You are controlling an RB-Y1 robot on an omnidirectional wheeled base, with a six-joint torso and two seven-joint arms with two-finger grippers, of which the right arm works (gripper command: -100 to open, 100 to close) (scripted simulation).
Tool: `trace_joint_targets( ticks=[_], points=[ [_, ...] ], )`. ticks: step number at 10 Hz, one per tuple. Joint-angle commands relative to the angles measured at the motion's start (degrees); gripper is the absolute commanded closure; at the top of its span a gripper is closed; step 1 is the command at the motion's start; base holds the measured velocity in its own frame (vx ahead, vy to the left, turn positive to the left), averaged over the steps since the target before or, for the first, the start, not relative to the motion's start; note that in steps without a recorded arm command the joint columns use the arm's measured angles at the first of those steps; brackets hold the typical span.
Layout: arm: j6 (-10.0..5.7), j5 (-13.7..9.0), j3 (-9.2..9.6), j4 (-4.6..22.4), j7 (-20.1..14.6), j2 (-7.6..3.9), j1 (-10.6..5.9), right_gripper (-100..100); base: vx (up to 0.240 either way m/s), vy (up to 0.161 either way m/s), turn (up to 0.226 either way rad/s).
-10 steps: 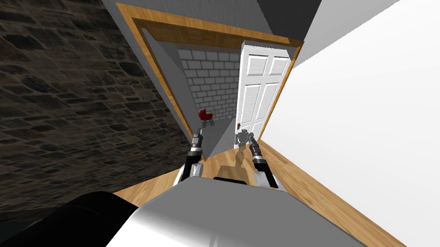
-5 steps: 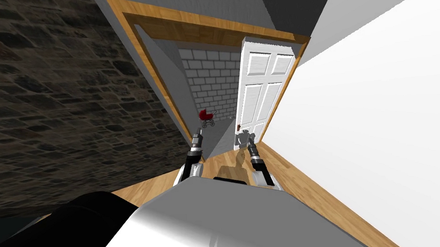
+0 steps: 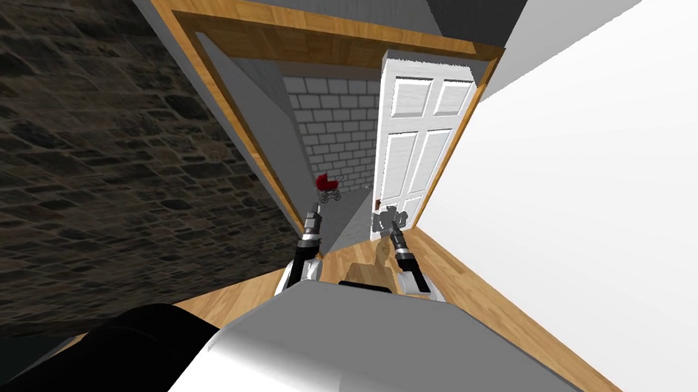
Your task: Push the door open
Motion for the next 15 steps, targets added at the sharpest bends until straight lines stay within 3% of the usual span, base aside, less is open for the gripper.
trace_joint_targets(
  ticks=[1,15],
  points=[
    [-0.53,0.0,0.29,2.1,-0.2,-0.01,-0.92,-100,0.086,-0.080,0.050],
    [-5.85,-0.2,2.76,21.4,-2.0,1.49,-9.16,-100,0.093,-0.083,0.045]
  ],
)
